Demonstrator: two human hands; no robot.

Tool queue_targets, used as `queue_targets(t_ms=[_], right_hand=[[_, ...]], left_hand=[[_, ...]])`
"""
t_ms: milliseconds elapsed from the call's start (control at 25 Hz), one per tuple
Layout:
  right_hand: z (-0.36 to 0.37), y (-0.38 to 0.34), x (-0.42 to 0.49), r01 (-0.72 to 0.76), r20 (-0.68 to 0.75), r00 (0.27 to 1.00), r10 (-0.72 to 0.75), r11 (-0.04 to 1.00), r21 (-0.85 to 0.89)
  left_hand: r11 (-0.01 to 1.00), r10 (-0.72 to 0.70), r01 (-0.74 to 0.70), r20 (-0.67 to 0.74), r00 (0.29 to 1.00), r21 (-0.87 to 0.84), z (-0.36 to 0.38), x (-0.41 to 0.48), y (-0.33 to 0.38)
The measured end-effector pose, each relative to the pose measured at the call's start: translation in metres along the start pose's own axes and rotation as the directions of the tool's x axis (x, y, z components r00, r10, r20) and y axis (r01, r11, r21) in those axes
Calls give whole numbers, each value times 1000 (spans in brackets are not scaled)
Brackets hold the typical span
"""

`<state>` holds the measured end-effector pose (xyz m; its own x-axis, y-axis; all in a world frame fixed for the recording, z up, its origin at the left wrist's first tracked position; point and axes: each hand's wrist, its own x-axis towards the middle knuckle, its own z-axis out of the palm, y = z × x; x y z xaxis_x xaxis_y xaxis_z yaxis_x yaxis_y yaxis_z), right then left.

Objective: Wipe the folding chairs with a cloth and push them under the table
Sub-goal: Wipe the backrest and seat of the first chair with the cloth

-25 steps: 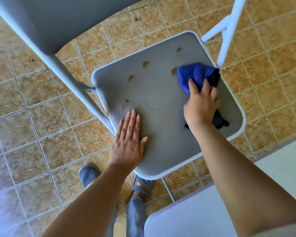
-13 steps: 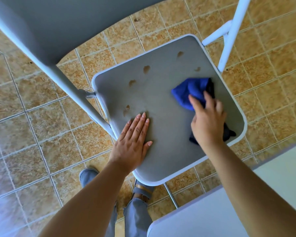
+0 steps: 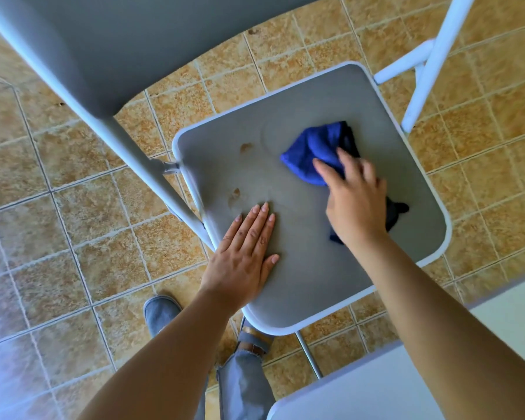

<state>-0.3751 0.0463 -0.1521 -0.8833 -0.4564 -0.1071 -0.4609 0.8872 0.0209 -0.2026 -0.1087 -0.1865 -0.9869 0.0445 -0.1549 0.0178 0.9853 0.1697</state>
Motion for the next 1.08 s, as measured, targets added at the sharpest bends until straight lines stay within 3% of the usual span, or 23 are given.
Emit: queue_targets(t_ms=[120, 200, 320, 440, 560, 640, 760, 840, 960, 1080], right_hand=[[-3, 10, 44, -284, -1, 959, 284, 958, 43], [-6, -9, 80, -298, 25, 955, 297, 953, 60], [-6, -56, 89, -64, 58, 997, 60, 995, 71], [1, -78, 44, 208, 47, 976, -211, 976, 67], [3, -50, -6, 304, 20, 953, -304, 953, 10], [-2, -20, -25, 213, 35, 977, -212, 977, -25], [-8, -16, -7, -143, 62, 988, 140, 988, 52], [-8, -45, 19, -192, 47, 981, 189, 979, 66], [-5, -95, 31, 58, 74, 995, -63, 996, 71], [1, -107, -9, 263, 54, 963, -266, 963, 54]], left_hand=[[1000, -2, 2, -15, 1000, 2, 2, 1, -1], [1000, -5, 5, -24, 1000, -1, 2, 1, -1], [1000, -3, 2, -35, 999, -9, 1, 2, -1], [999, -37, 35, -67, 997, -32, -1, -3, 1], [994, -99, 93, -90, 991, -61, 0, -22, 2], [993, -103, 96, -95, 990, -72, 2, -34, -1], [994, -99, 94, -82, 992, -62, 2, -40, -6], [989, -138, 134, -66, 988, -64, 1, -43, -7], [961, -266, 260, -53, 963, -91, -1, -48, -4], [904, -410, 404, -13, 912, -141, -3, -52, 3]])
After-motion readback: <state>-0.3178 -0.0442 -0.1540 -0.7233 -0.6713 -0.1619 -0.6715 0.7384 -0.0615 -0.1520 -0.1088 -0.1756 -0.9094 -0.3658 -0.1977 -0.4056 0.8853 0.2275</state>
